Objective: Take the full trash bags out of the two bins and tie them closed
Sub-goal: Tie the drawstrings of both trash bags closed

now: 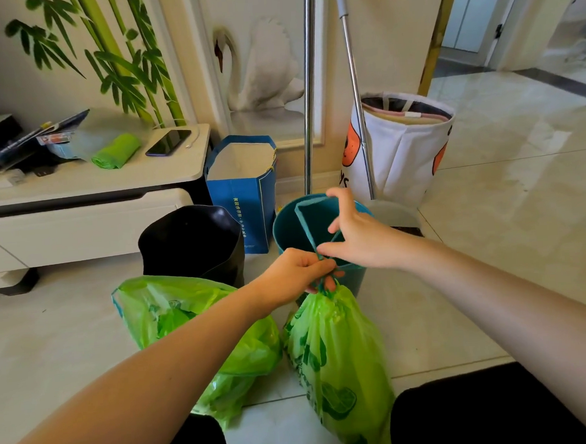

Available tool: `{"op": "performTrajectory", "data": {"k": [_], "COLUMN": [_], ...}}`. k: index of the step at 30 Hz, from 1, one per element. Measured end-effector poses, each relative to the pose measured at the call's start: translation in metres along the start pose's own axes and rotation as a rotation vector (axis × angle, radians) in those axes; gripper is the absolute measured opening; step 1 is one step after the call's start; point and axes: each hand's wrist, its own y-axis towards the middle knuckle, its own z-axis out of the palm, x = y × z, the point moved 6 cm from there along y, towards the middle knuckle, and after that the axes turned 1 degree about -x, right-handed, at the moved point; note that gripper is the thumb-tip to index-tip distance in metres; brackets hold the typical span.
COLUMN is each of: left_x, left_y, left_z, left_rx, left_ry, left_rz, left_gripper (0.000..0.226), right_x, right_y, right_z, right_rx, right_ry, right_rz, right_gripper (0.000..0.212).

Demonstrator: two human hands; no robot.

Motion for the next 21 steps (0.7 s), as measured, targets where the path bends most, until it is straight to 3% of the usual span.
{"op": "performTrajectory", "data": {"k": [9, 18, 21], "left_x": [0.014, 0.019, 0.022], "left_y": [0.001, 0.002, 0.003], "left_z": [-0.019, -0.021, -0.023], "left_rx": [-0.084, -0.107, -0.123], "left_ry": [-0.347, -0.391, -0.423], "left_rz": [-0.196, -0.22, -0.255], "left_gripper": [0.033, 0.031, 0.024], "right_x": [-0.006, -0.02, -0.019], "right_y": [-0.001, 0.003, 0.005], "right_z": [-0.017, 0.006, 0.011], "right_rx": [-0.231, 0.098, 0.15], "right_ry": [-0.079, -0.252, -0.259], "right_rz": [-0.142, -0.057, -0.115], "right_gripper": [0.067, 0.04, 0.013]}}
